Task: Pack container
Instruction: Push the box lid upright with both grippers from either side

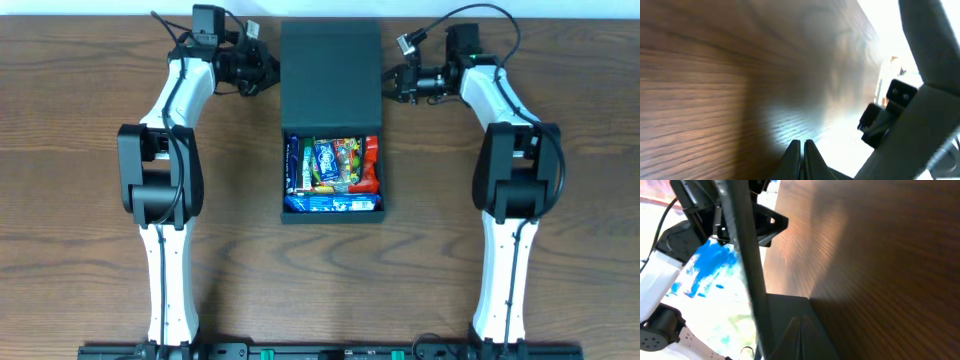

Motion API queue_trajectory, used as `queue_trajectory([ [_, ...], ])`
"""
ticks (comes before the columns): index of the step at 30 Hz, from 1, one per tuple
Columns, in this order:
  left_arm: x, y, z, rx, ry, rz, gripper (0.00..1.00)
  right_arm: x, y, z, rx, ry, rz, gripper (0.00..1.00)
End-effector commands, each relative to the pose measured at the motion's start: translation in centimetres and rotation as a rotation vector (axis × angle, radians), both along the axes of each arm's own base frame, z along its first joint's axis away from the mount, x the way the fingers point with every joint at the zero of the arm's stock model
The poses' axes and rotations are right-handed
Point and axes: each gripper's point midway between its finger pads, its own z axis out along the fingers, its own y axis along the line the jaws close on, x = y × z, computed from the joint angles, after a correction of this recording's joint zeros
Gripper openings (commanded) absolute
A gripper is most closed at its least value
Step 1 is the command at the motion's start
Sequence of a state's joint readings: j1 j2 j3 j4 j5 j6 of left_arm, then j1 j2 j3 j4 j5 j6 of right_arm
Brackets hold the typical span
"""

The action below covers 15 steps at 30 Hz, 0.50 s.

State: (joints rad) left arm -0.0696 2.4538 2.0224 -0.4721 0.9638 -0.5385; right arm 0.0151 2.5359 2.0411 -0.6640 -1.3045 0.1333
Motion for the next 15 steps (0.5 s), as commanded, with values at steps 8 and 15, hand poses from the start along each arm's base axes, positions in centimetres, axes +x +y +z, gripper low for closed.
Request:
queue_trajectory([
  [8, -2.0, -1.2, 10.5, -0.001, -0.325, -0.180, 0.06, -0.9, -0.6, 10.8, -0.097, -0.282, -0.008, 0.02],
  [15, -4.9, -1.0, 14.5, 0.058, -0.454, -0.274, 0.06, -3.5, -1.7, 12.8, -0.272, -0.359, 0.004, 0.01],
])
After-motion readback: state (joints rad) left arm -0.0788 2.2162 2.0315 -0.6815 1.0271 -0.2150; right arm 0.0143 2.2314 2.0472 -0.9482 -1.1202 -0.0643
